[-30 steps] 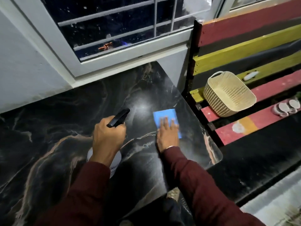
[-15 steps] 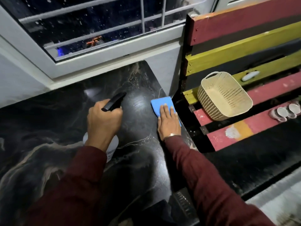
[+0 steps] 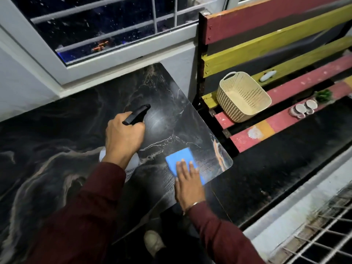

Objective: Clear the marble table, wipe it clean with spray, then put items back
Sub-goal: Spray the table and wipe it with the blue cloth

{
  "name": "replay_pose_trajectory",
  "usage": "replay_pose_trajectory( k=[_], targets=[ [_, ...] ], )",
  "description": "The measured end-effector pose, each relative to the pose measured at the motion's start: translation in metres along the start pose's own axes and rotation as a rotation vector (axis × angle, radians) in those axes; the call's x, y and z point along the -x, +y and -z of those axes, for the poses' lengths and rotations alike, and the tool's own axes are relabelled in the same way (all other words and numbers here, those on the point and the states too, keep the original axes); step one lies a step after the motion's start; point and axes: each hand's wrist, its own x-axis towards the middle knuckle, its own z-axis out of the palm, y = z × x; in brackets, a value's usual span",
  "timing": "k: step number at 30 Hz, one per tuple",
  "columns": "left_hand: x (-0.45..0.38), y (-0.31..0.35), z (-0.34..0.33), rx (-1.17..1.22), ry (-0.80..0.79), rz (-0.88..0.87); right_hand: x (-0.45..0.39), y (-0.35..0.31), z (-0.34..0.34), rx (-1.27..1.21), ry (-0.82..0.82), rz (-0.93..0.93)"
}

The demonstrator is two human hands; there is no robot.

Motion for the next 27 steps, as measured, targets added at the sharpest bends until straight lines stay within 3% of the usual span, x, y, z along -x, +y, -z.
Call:
replay_pose_trajectory(
  k=[4, 7, 9, 12, 16, 19, 24, 27],
  targets=[
    [0.016, -0.005, 0.019, -0.003, 0.013, -0.013, 0.054, -0.052, -0.018, -0.064, -0.131, 0.300],
    [0.023, -0.007, 0.033, 0.005, 0.029, -0.033, 0.046, -0.021, -0.016, 0.012, -0.143, 0.501],
    [0.027, -0.009, 0.041, -0.002, 0.034, -0.045, 0.028, 0.010, -0.005, 0.018, -0.097, 0.441],
    [0.033, -0.012, 0.051, -0.002, 0.045, -0.030, 0.008, 0.049, 0.021, -0.085, -0.025, 0.123],
    [0.047, -0.018, 0.065, 0.001, 0.043, -0.011, 0.019, 0.038, 0.009, -0.143, 0.080, -0.130],
    [0.060, -0.022, 0.075, 0.025, 0.041, 0.017, 0.045, -0.014, -0.010, -0.227, 0.056, -0.048],
    [0.078, -0.028, 0.101, 0.055, 0.084, 0.042, 0.092, -0.100, -0.040, -0.293, -0.119, 0.397],
    [0.085, -0.035, 0.120, 0.070, 0.123, 0.054, 0.103, -0.134, -0.036, -0.478, -0.141, 0.283]
  ],
)
